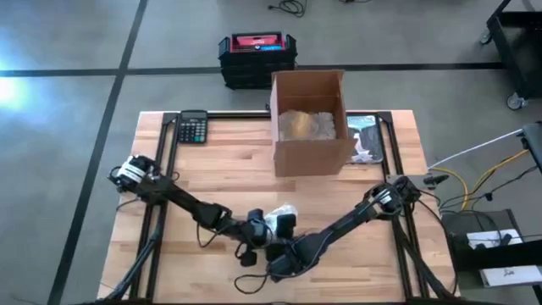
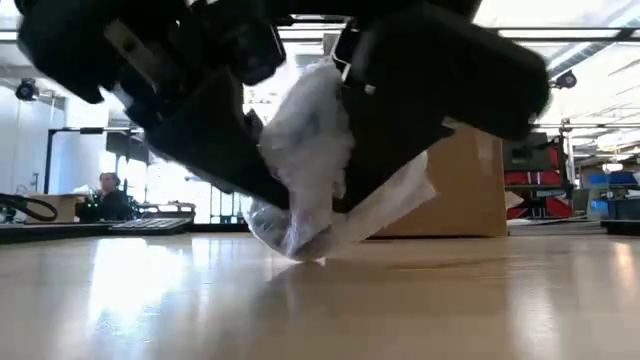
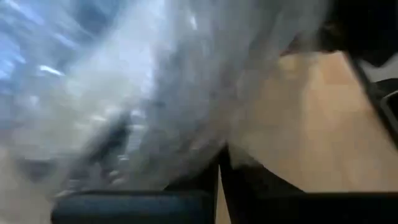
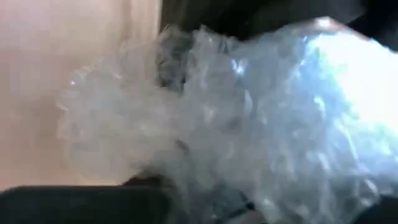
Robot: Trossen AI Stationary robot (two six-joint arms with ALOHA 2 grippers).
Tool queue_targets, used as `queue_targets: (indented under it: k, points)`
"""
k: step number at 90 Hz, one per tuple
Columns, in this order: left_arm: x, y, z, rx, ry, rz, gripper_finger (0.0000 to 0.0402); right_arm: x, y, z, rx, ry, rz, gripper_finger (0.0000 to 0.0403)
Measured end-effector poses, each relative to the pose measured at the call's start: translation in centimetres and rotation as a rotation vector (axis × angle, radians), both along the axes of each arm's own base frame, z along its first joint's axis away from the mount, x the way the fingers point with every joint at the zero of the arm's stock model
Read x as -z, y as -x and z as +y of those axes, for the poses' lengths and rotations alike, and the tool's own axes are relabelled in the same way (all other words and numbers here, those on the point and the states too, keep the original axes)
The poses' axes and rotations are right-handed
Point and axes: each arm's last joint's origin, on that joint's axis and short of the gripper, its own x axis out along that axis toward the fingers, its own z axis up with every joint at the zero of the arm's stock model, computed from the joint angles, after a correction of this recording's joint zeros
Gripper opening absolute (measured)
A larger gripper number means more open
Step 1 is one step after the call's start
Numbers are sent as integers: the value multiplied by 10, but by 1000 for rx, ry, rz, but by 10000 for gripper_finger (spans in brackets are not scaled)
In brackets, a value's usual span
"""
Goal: Wrap mug
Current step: Put the blue patterned mug into the brown cardboard box
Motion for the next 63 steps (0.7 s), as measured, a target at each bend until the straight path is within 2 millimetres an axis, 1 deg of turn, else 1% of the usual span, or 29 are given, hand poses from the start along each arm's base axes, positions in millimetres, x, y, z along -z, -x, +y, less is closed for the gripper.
queue_targets:
  k: [3,7,12,19,25,32,41,47,53,58,63]
  points:
    - [-4,3,-1,-9,9,12,0,-2,1,0,-2,0,6,29]
    - [-11,7,-3,-23,36,16,0,-7,2,0,-7,0,23,17]
    - [-19,14,-7,-33,55,29,0,-14,4,0,-13,-7,49,20]
    - [-30,25,-14,-44,65,30,0,-29,2,3,-42,-38,32,29]
    - [-37,37,-21,-64,45,36,0,-48,4,4,-68,-49,30,27]
    - [-44,51,-29,-102,9,31,0,-71,8,3,-101,-62,30,14]
    - [-47,66,-38,-162,-35,0,0,-106,11,-1,-138,-77,-13,9]
    - [-48,73,-44,-193,-60,-36,0,-134,14,-10,-153,-83,-52,12]
    - [-46,77,-48,-200,-97,-54,0,-165,15,-25,-166,-101,-126,13]
    - [-44,78,-50,-196,-123,-61,0,-190,17,-43,-157,-103,-182,12]
    - [-42,79,-49,-189,-149,-56,0,-214,18,-65,-126,-87,-249,11]
